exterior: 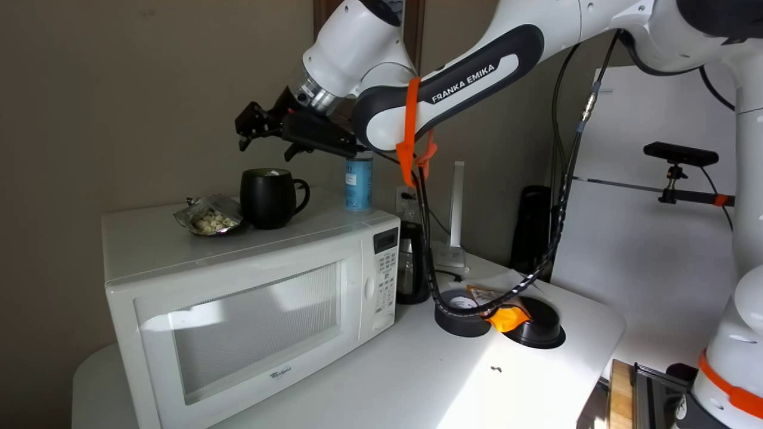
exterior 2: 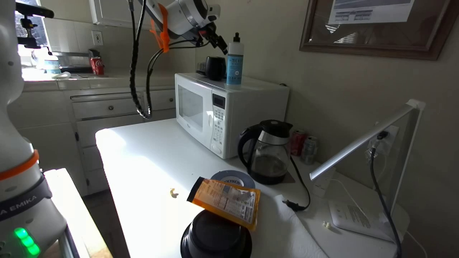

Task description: Put the brush in the mug.

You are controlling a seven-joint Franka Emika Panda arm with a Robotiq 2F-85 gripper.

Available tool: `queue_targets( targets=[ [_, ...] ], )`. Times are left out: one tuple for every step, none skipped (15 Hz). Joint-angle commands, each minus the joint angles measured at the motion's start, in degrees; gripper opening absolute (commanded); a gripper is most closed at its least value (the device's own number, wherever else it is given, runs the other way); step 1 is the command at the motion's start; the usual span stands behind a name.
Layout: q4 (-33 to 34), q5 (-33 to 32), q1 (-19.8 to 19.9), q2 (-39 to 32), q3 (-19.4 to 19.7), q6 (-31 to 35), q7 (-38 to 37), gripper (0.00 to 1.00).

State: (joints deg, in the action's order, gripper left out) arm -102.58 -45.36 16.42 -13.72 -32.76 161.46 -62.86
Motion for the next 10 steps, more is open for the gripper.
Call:
queue_targets(
  targets=[
    [-0.73, -1.46, -0.7, 2.65, 1.16, -1.25, -4.68, 1.0],
    [-1.25, -1.03, -0.44, 4.09, 1.31, -0.52, -6.69, 1.0],
    [-2.33, -0.11, 0.06, 6.25, 1.49, 1.59, -10.33, 1.0],
    [-3.4, 1.3, 0.62, 8.12, 1.2, 3.33, -12.83, 1.0],
    [-4.86, 1.91, 0.94, 10.88, 0.86, 3.79, -14.02, 1.0],
    [-6.26, 2.18, 1.06, 13.49, 0.56, 5.05, -15.71, 1.0],
    [-8.0, 1.82, 0.9, 16.44, 0.57, 6.48, -17.97, 1.0],
    [-9.62, 0.72, 0.68, 19.44, 0.7, 7.36, -20.25, 1.0],
    [-3.14, 0.49, 0.33, 11.78, 0.48, 5.73, -15.65, 1.0],
    [-4.72, 0.49, 0.25, 14.65, 0.37, 6.06, -17.32, 1.0]
  ],
)
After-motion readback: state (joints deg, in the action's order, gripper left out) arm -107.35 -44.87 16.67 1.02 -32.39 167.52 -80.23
